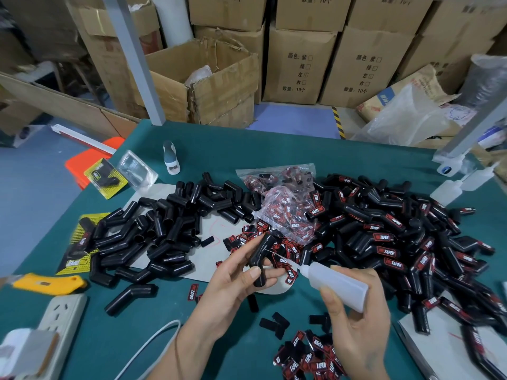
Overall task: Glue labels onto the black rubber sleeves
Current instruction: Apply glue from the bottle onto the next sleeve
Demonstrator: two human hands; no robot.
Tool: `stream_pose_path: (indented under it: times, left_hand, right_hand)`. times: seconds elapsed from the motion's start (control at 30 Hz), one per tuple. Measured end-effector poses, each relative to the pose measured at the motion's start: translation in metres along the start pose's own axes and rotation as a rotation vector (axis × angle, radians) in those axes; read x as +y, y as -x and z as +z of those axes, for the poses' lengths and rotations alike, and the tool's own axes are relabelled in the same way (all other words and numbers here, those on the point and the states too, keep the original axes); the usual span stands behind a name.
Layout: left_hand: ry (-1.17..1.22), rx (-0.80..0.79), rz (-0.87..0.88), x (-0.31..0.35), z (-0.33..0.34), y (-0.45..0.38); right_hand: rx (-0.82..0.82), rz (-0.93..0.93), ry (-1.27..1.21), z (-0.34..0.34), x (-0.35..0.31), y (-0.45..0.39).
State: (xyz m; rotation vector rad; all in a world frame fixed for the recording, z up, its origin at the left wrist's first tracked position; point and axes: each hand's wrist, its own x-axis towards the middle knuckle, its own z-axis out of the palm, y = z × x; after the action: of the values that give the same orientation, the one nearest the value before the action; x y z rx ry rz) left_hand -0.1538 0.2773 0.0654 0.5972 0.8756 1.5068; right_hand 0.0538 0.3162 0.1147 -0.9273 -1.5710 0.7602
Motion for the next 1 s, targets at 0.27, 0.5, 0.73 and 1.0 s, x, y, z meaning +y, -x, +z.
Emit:
stream_pose_path:
  times: [0.27, 0.5, 0.73, 1.0]
  left_hand:
    - [-0.025, 0.008, -0.002, 0.001, 0.0014, 0.0009]
    - [-0.06, 0.007, -0.003, 0.0031, 0.0027, 0.0016]
    - [-0.111, -0.03, 0.011, 0.0047, 0.0009, 0.0026]
    - [-0.131, -0.033, 0.023, 0.0047, -0.0002, 0.0034]
  right_hand:
    - [-0.005, 0.007, -0.006, -0.0008, -0.0008, 0.0]
    - [-0.017, -0.01, -0.012, -0.0025, 0.006, 0.0021]
    - [-0.022, -0.017, -0.004, -0.0031, 0.007, 0.0028]
    - [-0.022, -0.009, 0.012, -0.0029, 0.0062, 0.0017]
